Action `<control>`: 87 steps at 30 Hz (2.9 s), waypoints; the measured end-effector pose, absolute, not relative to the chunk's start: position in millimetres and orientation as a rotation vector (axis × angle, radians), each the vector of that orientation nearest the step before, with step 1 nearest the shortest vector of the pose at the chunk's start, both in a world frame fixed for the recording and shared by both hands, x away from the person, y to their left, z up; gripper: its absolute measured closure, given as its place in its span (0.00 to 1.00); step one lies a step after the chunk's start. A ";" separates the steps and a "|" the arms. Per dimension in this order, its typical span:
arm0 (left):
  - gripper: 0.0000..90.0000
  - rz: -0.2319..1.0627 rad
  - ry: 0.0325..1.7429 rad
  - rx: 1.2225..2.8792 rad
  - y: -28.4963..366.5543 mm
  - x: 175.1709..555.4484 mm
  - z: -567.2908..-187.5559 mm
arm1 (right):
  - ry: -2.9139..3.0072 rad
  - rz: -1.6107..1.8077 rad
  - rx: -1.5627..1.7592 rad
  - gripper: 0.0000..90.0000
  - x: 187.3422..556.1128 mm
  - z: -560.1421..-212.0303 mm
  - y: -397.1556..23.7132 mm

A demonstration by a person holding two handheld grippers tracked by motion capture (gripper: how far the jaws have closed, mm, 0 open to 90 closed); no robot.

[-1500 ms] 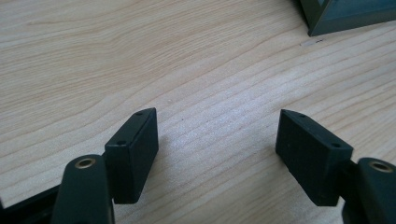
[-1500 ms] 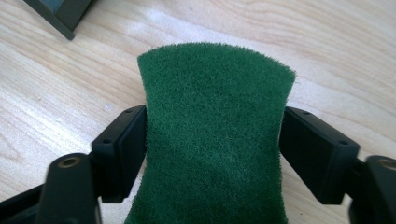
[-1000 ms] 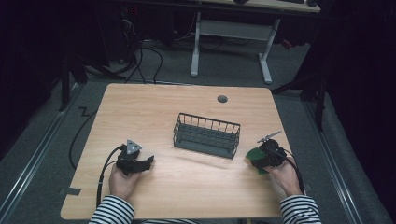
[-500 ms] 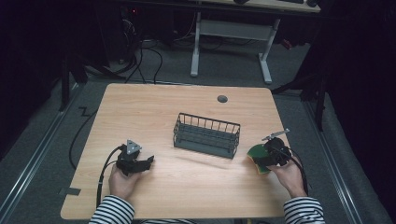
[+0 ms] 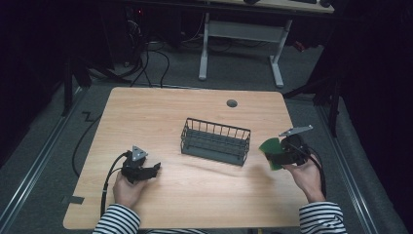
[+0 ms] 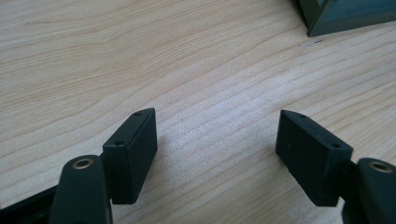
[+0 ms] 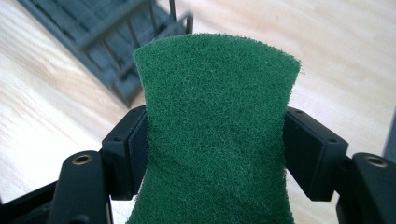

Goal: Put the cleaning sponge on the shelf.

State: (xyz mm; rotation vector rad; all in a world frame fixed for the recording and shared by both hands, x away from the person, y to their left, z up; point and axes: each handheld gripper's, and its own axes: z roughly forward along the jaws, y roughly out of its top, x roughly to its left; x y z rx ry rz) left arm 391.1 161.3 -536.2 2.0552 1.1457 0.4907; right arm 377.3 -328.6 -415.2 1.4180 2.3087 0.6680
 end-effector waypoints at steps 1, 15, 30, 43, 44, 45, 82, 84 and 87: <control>0.33 0.491 1.146 2.055 161.3 391.1 -536.2 | 2.305 0.677 1.412 0.34 378.2 -412.6 -327.6; 0.33 0.492 1.146 2.056 161.2 391.2 -536.2 | 2.325 0.684 1.253 0.34 404.3 -376.6 -286.8; 0.32 0.490 1.146 2.055 161.2 391.1 -536.2 | 2.368 0.617 1.108 0.34 453.7 -378.4 -215.5; 0.33 0.473 1.158 2.037 163.6 391.9 -536.1 | 2.399 0.555 1.099 0.33 464.9 -398.9 -197.3; 0.33 0.473 1.157 2.039 163.6 391.9 -536.1 | 2.401 0.546 1.099 0.33 464.4 -400.5 -197.5; 0.33 0.473 1.159 2.038 163.5 391.8 -536.1 | 2.403 0.546 1.099 0.33 464.1 -401.1 -197.6; 0.33 0.474 1.157 2.041 163.3 391.8 -536.0 | 2.411 0.497 1.057 0.31 453.6 -415.3 -187.2; 0.33 0.474 1.157 2.041 163.3 391.8 -536.0 | 2.416 0.499 1.060 0.31 453.1 -416.9 -187.2; 0.33 0.473 1.157 2.040 163.5 391.9 -536.0 | 2.428 0.498 1.056 0.32 453.6 -419.4 -188.1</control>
